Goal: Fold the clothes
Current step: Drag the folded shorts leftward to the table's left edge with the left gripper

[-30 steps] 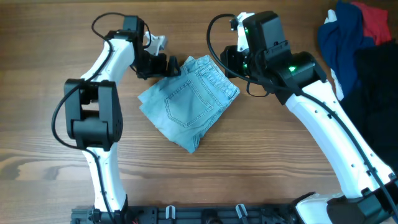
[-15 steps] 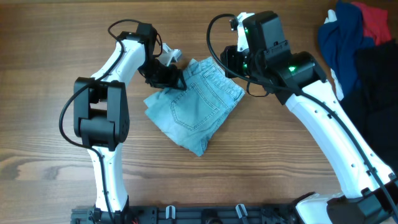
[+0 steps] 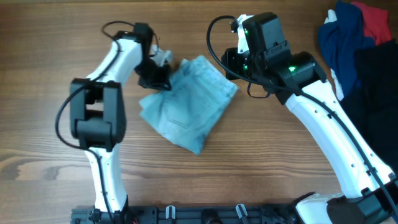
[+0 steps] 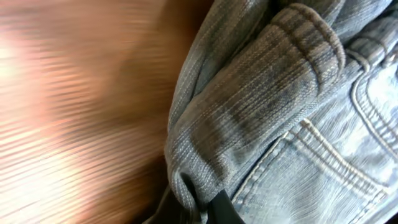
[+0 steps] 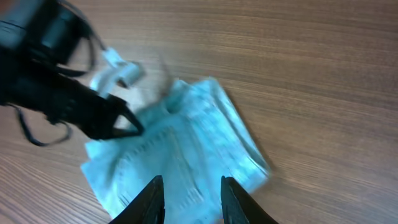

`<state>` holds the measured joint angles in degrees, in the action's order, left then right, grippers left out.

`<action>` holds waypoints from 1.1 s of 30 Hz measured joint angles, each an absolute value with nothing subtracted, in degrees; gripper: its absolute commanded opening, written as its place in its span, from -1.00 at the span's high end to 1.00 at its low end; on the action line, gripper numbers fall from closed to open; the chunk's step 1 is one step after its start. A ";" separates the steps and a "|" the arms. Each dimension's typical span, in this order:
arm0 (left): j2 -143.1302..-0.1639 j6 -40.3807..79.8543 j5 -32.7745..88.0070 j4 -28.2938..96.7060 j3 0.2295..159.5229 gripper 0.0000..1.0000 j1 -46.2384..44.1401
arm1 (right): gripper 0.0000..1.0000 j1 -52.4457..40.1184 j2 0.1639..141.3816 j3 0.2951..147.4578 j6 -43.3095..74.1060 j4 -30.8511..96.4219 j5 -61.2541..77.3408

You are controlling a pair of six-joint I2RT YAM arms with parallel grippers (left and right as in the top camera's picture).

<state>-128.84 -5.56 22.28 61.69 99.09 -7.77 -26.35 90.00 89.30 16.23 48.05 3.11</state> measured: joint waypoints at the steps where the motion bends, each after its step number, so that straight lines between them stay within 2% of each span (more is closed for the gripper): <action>1: -128.25 -4.93 21.37 61.67 99.04 0.92 -6.61 | 0.40 -26.35 90.00 89.30 16.23 48.03 3.07; 10: -115.39 -1.56 10.63 59.46 98.98 0.92 13.13 | 0.39 -26.35 90.00 89.30 16.23 48.05 2.85; 15: -114.19 1.34 6.17 54.96 98.96 0.92 20.95 | 0.40 -26.35 90.00 89.30 16.23 48.51 2.72; 20: -114.98 2.57 5.02 50.52 98.96 0.92 25.82 | 0.40 -26.35 90.00 89.30 16.23 48.49 2.70; 28: -116.20 2.79 4.51 44.34 98.96 0.84 28.27 | 0.40 -26.35 90.00 89.30 16.23 48.84 2.70; 31: -116.20 2.76 4.29 43.27 98.96 0.70 28.69 | 0.40 -26.35 90.00 89.30 16.23 48.84 2.70; 32: -116.20 2.76 4.14 43.07 98.96 0.53 28.71 | 0.40 -26.35 90.00 89.30 16.25 48.84 2.70; 33: -116.20 2.76 3.92 42.72 98.96 -0.03 28.80 | 0.40 -26.35 90.00 89.30 16.23 48.84 2.70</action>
<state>-116.20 2.76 3.92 42.72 98.96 28.80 -26.35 90.00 89.30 16.23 48.84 2.70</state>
